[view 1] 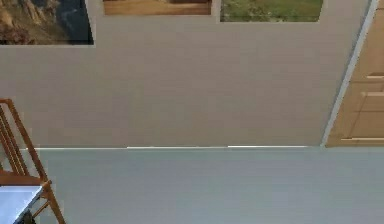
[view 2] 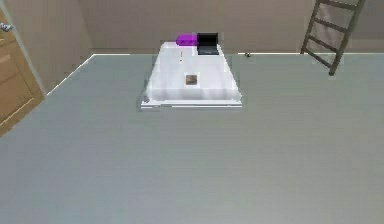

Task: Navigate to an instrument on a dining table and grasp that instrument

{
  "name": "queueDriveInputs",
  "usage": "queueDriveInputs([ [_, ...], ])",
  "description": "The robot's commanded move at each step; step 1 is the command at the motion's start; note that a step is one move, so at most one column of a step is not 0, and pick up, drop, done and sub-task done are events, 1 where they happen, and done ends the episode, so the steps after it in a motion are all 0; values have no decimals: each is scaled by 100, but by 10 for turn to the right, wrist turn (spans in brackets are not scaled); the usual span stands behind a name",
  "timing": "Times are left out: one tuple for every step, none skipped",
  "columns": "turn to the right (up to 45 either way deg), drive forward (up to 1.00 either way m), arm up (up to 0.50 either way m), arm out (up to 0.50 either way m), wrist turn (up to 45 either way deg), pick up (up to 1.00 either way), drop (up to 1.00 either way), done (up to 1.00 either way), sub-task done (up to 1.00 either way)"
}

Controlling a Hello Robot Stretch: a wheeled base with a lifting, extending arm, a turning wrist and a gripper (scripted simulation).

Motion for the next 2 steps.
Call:
queueDriveInputs([
  [-450,0,0,0,0,0,0,0,0],
  [-450,0,0,0,0,0,0,0,0],
])
